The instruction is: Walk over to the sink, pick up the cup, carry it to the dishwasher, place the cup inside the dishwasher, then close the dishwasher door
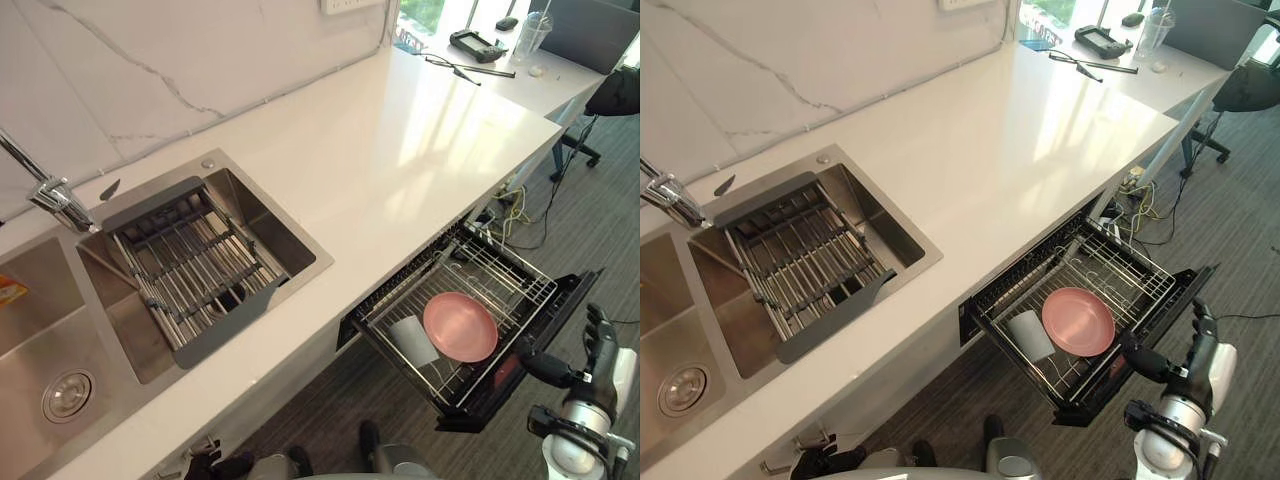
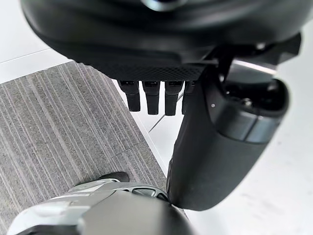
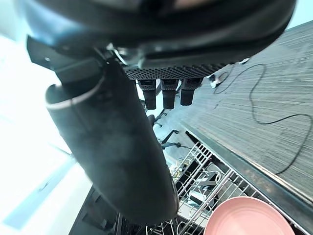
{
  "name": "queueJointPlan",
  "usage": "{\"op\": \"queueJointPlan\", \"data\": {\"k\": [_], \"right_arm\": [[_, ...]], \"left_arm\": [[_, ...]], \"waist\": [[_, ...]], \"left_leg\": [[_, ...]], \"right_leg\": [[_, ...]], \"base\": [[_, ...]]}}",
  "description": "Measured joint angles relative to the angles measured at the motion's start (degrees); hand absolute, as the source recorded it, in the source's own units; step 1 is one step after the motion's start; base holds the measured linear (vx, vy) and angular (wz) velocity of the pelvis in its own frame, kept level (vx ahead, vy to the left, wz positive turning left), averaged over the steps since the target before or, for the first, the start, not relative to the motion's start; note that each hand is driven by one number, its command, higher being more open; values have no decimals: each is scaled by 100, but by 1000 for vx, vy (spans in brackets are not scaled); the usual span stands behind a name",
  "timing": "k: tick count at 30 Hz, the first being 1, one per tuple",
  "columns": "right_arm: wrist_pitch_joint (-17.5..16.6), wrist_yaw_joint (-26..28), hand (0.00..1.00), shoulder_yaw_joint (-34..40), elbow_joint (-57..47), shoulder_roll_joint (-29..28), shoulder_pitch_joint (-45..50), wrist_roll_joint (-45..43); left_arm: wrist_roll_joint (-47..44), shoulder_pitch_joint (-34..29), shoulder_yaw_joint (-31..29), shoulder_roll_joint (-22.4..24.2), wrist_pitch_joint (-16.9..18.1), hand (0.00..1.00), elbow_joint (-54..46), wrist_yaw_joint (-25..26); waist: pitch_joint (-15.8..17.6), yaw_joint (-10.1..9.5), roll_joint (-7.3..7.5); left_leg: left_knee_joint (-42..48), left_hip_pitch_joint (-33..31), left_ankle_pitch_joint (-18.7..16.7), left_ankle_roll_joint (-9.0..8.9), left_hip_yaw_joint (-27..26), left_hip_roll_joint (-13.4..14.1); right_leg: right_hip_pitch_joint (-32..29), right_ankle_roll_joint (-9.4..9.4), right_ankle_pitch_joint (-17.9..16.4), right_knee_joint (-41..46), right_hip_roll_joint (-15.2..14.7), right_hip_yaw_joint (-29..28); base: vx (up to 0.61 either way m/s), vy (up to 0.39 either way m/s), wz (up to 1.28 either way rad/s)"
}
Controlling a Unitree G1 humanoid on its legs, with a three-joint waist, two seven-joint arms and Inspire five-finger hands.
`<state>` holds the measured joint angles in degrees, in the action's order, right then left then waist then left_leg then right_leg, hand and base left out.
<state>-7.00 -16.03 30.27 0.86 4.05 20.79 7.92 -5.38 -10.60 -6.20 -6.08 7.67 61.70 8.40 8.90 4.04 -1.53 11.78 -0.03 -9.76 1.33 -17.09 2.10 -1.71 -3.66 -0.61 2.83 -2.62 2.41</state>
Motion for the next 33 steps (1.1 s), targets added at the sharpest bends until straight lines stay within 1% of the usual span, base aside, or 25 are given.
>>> {"op": "queueJointPlan", "data": {"k": [3,5,8,11,13,18,20,23,25,29,30,31,33], "right_arm": [[-11,23,90,144,270,-29,-64,-664],[-15,116,90,252,503,-37,-68,-1177],[-15,198,90,465,831,-59,-123,-1806],[-16,228,90,588,963,-65,-154,-2071],[-16,241,90,590,1020,-93,-157,-2312],[-67,390,90,597,1180,-191,-216,-2886],[-80,503,90,596,1262,-192,-292,-3142],[-148,652,90,601,1383,-173,-494,-3459],[-178,752,90,599,1479,-151,-688,-3715],[-213,917,90,538,1639,-29,-1067,-4046],[-215,941,90,531,1699,18,-1134,-4180],[-234,970,90,525,1701,53,-1145,-4288],[-245,1055,90,481,1710,130,-1132,-4427]], "left_arm": [[91,-32,0,22,3,90,-35,-26],[91,-97,-6,76,3,90,-53,-46],[91,-139,-27,127,4,90,-77,-77],[91,-161,-99,186,3,90,-80,-93],[90,-162,-135,214,-2,90,-84,-99],[88,-169,-259,259,-5,90,-132,-112],[87,-164,-315,296,-4,90,-163,-111],[84,-166,-347,340,-4,90,-221,-111],[81,-163,-347,363,-3,90,-267,-111],[80,-79,-341,394,11,90,-297,-124],[79,-77,-336,393,29,90,-317,-129],[76,-61,-319,388,42,90,-340,-136],[45,-48,-271,374,64,90,-342,-137]], "waist": [[-26,-14,-32],[-89,-17,-104],[-127,-21,-166],[-124,-24,-195],[-109,-19,-221],[-76,-28,-222],[24,-54,-246],[149,-109,-290],[247,-158,-319],[429,-173,-420],[470,-176,-382],[495,-182,-424],[552,-179,-396]], "left_leg": [[-206,103,110,-2,4,-55],[-320,179,159,-6,-6,-73],[-419,206,214,-16,-25,-78],[-466,204,221,-26,-59,-67],[-466,180,179,-94,-85,-52],[-435,163,140,-151,-100,-39],[-369,162,87,-205,-115,-19],[-304,155,59,-220,-168,0],[-282,115,41,-235,-205,3],[-203,30,22,-244,-222,0],[-148,-27,-15,-255,-218,2],[-94,-52,-43,-246,-216,0],[-46,-95,-61,-240,-200,0]], "right_leg": [[51,5,29,-69,-38,10],[85,10,48,-109,-42,-5],[61,18,50,-102,-49,-22],[-1,44,22,-23,-41,-42],[-129,64,-84,174,-36,-60],[-368,73,-411,685,-45,-70],[-465,93,-567,922,-44,-86],[-621,107,-724,1195,-33,-135],[-712,114,-788,1339,-30,-167],[-830,107,-852,1492,-46,-182],[-887,105,-895,1552,-54,-181],[-928,109,-934,1632,-66,-184],[-957,112,-948,1666,-74,-180]], "base": [[-2,7,3],[-31,4,-2],[-42,-5,-3],[-39,-11,-6],[-41,-20,-5],[6,-4,0],[50,-25,-2],[77,-28,-9],[73,-25,-9],[29,-7,-2],[0,0,0],[0,0,0],[-17,0,2]]}}
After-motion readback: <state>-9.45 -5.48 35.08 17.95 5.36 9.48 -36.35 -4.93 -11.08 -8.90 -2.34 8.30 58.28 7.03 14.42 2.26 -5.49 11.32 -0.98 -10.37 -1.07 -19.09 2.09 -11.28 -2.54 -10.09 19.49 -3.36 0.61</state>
